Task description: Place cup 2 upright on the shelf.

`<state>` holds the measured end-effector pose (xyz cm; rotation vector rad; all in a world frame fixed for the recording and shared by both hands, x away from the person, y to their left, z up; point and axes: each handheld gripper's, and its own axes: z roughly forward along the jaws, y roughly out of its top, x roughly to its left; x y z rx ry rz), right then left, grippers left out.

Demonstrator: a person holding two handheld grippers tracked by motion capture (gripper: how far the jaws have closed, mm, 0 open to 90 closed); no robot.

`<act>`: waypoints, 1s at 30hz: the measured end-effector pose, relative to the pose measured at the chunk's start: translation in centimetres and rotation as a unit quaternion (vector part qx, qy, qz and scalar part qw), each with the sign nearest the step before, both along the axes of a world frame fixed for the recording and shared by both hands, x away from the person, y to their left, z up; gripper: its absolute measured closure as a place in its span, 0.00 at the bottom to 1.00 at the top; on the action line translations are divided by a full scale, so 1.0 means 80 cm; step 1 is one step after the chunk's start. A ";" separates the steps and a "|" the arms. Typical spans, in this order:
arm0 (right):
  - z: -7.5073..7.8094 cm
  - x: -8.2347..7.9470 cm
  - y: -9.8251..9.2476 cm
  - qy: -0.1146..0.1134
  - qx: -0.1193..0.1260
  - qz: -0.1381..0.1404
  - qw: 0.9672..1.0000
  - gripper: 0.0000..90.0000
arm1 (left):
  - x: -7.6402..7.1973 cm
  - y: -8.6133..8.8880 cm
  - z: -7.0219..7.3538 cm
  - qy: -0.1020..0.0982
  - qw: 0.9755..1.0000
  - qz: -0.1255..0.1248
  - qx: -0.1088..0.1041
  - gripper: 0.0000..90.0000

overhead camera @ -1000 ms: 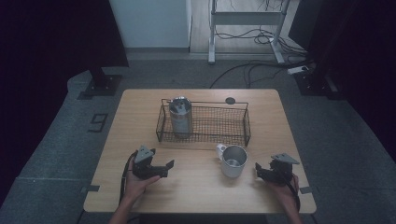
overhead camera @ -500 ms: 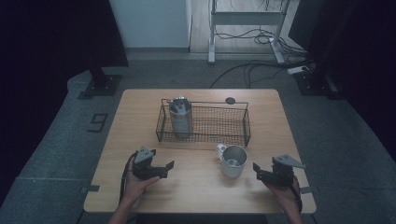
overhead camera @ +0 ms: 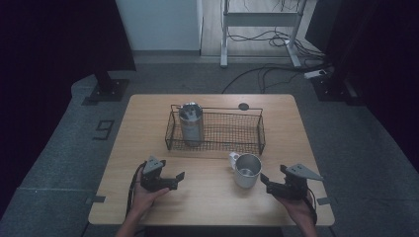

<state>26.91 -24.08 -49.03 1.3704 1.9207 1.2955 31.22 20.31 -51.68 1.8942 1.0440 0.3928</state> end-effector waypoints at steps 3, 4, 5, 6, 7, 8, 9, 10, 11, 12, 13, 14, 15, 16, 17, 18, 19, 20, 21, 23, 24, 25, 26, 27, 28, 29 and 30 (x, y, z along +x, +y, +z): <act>0.005 -0.001 0.008 -0.004 0.012 0.012 1.000 0.14 | 0.000 0.000 -0.001 0.002 1.000 -0.001 0.001 0.06; 0.007 -0.001 0.011 -0.006 0.013 0.014 1.000 0.14 | 0.000 0.000 -0.002 0.002 1.000 -0.001 0.001 0.06; 0.008 -0.001 0.013 -0.007 0.011 0.016 1.000 0.14 | 0.000 0.000 -0.002 0.004 1.000 -0.002 0.001 0.06; 0.010 -0.001 0.016 -0.009 0.012 0.018 1.000 0.14 | 0.000 0.000 -0.002 0.005 1.000 -0.002 0.001 0.06; 0.010 -0.001 0.018 -0.010 0.013 0.019 1.000 0.14 | 0.000 0.000 -0.003 0.005 1.000 -0.001 0.001 0.06; 0.011 -0.001 0.021 -0.011 0.013 0.021 1.000 0.14 | 0.000 0.000 -0.003 0.005 1.000 -0.002 0.001 0.06; 0.011 -0.001 0.023 -0.011 0.012 0.024 1.000 0.14 | 0.000 0.000 -0.004 0.005 1.000 -0.002 0.002 0.07; 0.011 -0.001 0.023 -0.011 0.012 0.024 1.000 0.14 | 0.000 0.000 -0.004 0.005 1.000 -0.002 0.002 0.07; 0.011 0.000 0.028 -0.010 0.009 0.028 1.000 0.13 | 0.000 -0.001 -0.004 0.005 1.000 -0.001 0.002 0.06; 0.011 0.000 0.028 -0.010 0.009 0.028 1.000 0.13 | 0.000 -0.001 -0.004 0.005 1.000 -0.001 0.002 0.07; 0.011 0.001 0.033 -0.008 0.007 0.030 0.999 0.11 | 0.000 0.000 -0.005 0.006 1.000 -0.001 0.003 0.07; 0.011 0.002 0.034 -0.006 0.006 0.034 0.999 0.11 | 0.000 0.000 -0.005 0.006 1.000 -0.001 0.003 0.06; 0.011 0.002 0.034 -0.006 0.006 0.034 0.999 0.11 | 0.000 0.000 -0.005 0.007 1.000 0.000 0.003 0.06; 0.010 0.003 0.039 -0.008 0.005 0.037 0.999 0.09 | 0.000 0.000 -0.006 0.007 1.000 -0.001 0.003 0.07; 0.010 0.003 0.041 -0.006 0.004 0.037 0.999 0.09 | 0.000 0.000 -0.006 0.007 1.000 -0.001 0.003 0.07; 0.010 0.003 0.041 -0.006 0.004 0.037 0.999 0.09 | 0.000 0.000 -0.006 0.007 1.000 -0.001 0.003 0.07; 0.009 0.004 0.045 -0.006 0.003 0.040 0.999 0.07 | 0.000 -0.001 -0.006 0.008 1.000 -0.001 0.003 0.07; 0.009 0.005 0.046 -0.005 0.001 0.040 0.999 0.06 | 0.000 -0.001 -0.006 0.008 1.000 -0.001 0.003 0.07; 0.008 0.006 0.048 -0.003 -0.001 0.041 0.999 0.05 | -0.001 -0.001 -0.006 0.008 1.000 -0.003 0.003 0.07; 0.006 0.008 0.050 -0.001 0.000 0.042 0.999 0.03 | 0.000 -0.002 -0.006 0.009 1.000 -0.003 0.004 0.07; 0.005 0.009 0.052 0.000 0.000 0.042 0.999 0.03 | 0.000 -0.002 -0.007 0.010 1.000 -0.003 0.004 0.07; 0.005 0.010 0.053 0.001 -0.001 0.043 0.999 0.02 | 0.000 -0.001 -0.007 0.010 1.000 -0.003 0.004 0.07; 0.004 0.011 0.054 0.001 -0.001 0.046 0.999 0.02 | 0.000 -0.001 -0.007 0.010 1.000 -0.003 0.004 0.07; 0.004 0.012 0.054 0.003 -0.002 0.048 0.999 0.01 | 0.000 -0.001 -0.007 0.011 1.000 -0.004 0.004 0.07; 0.004 0.012 0.054 0.003 -0.002 0.048 0.999 0.01 | 0.000 -0.001 -0.007 0.011 1.000 -0.004 0.004 0.07; 0.002 0.014 0.057 0.004 -0.004 0.050 0.999 0.00 | 0.000 -0.001 -0.008 0.011 1.000 -0.004 0.004 0.07; 0.002 0.014 0.057 0.004 -0.004 0.050 0.999 0.00 | 0.000 -0.001 -0.008 0.011 1.000 -0.004 0.004 0.07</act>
